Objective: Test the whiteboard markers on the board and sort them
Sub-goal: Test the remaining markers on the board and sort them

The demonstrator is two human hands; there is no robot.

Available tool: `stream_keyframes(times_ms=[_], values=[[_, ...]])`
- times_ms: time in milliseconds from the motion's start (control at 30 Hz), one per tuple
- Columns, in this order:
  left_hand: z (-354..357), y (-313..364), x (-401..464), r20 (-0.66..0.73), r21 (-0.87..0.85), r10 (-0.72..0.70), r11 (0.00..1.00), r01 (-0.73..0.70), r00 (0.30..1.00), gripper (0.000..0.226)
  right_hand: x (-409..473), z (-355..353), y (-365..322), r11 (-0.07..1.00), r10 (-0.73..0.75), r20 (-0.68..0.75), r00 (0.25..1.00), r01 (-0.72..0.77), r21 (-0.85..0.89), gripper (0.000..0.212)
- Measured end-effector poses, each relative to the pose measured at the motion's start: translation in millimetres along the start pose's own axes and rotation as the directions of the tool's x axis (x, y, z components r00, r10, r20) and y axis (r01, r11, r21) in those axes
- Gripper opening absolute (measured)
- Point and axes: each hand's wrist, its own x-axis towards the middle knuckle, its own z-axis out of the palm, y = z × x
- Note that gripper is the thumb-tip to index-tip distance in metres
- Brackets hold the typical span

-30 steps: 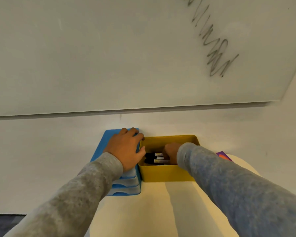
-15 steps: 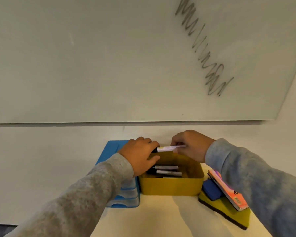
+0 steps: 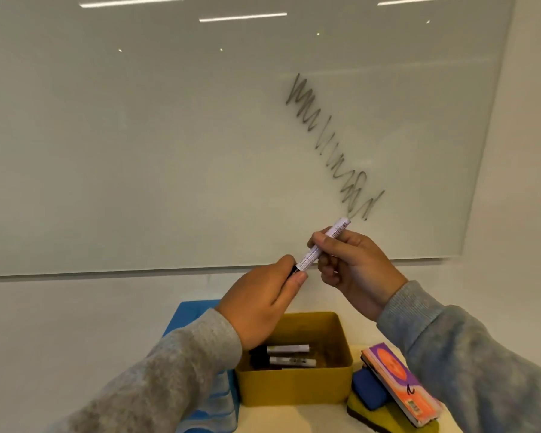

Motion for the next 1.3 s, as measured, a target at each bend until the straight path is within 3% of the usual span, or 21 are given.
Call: stream_keyframes(times_ms=[167,333,833,900,967,1000,1100,1300], values=[[-13.7,16.7,2.8,-0.057,-0.054,-0.016,0.998,0.013,0.998,0.031,-1.1,14.7,-18.4,0.970,-0.132,-0.025,0.991,0.124,-0.210,0.026],[-28.6,32.3,10.7,-0.129,-0.092,-0.009,0.996,-0.003,0.992,0.032,4.3,18.6,-32.0,0.976,-0.181,-0.043,0.983,0.174,-0.129,0.027],[-50.3,54.3,13.2,-0.162,-0.271,-0.030,0.962,-0.015,0.986,0.036,12.7,27.6,-57.3,0.961,-0.266,-0.007,0.964,0.264,-0.078,0.026],[-51.3,51.3,9.8,-0.143,-0.352,-0.017,0.935,-0.034,0.990,0.038,21.5,21.7,-63.8,0.962,-0.261,-0.081,0.962,0.267,0.064,0.023],[-49.5,46.8,-2.4,-0.079,-0.394,0.035,0.917,-0.064,0.996,0.043,31.5,-2.4,-79.0,0.898,-0.245,-0.241,0.939,0.314,0.309,0.021],[-47.3,43.4,-9.3,-0.050,-0.377,0.057,0.923,-0.072,0.997,0.045,34.3,-19.9,-87.0,0.864,-0.249,-0.324,0.913,0.360,0.351,0.021],[-43.0,30.8,-20.5,-0.050,-0.338,0.033,0.940,-0.048,0.998,0.046,31.8,-54.3,-95.3,0.895,-0.306,-0.418,0.855,0.409,0.180,0.021],[-48.5,24.4,-0.5,-0.206,-0.332,-0.045,0.943,-0.026,0.978,0.045,26.9,-40.3,-83.4,0.920,-0.360,-0.313,0.879,0.391,0.040,0.011]])
